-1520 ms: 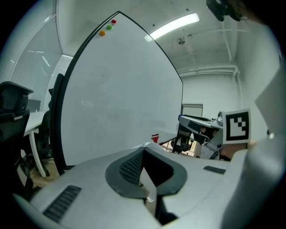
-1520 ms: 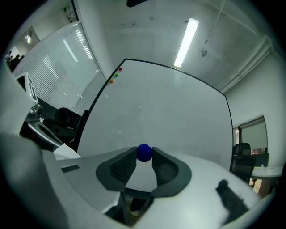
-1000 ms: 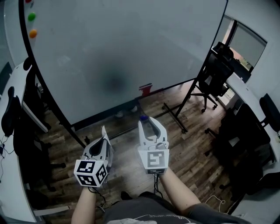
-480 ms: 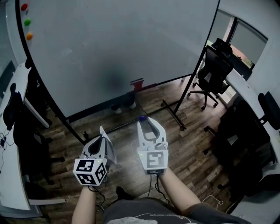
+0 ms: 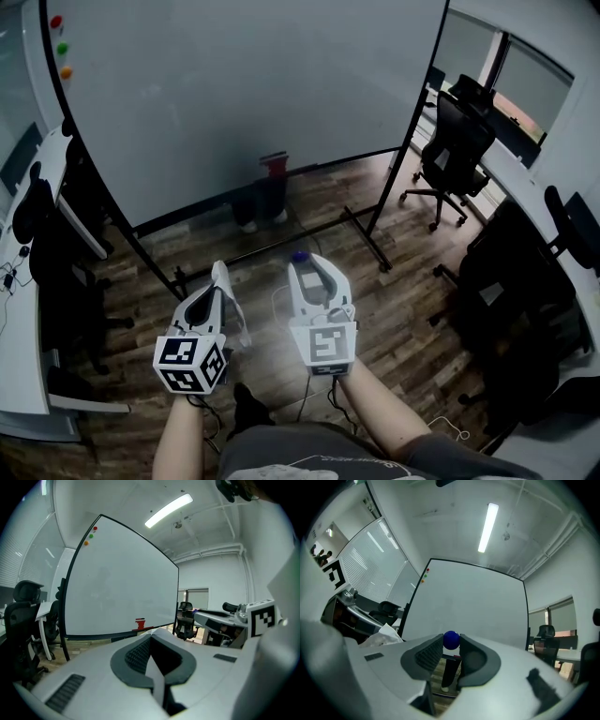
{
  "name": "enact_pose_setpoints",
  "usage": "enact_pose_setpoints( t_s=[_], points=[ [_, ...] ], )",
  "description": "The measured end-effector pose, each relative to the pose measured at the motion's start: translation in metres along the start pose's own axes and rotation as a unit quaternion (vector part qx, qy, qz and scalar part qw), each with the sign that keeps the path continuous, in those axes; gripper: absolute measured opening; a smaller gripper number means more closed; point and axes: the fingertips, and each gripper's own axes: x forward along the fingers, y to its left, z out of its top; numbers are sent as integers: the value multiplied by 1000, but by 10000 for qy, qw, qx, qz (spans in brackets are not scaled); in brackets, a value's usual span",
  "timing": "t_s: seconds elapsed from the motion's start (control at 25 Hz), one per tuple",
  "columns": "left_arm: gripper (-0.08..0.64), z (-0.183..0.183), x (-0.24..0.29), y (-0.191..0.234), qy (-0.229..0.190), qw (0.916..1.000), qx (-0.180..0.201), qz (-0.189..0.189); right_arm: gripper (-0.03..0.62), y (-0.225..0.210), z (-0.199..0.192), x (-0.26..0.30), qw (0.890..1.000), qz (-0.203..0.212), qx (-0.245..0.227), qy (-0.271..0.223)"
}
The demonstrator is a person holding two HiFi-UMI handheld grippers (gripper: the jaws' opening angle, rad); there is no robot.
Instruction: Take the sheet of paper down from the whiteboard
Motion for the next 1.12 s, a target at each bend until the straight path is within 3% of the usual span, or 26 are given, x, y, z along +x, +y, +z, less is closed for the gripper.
enact_pose_setpoints(
  t_s=[0.56, 1.12],
  points=[
    [12, -18, -52, -62, -8, 9998, 10, 174, 112, -2, -7, -77, 9996, 261, 65, 116],
    [12, -56, -103, -78, 82, 9989, -24, 464, 112, 25, -67, -133, 9909, 523, 500, 1133]
  ],
)
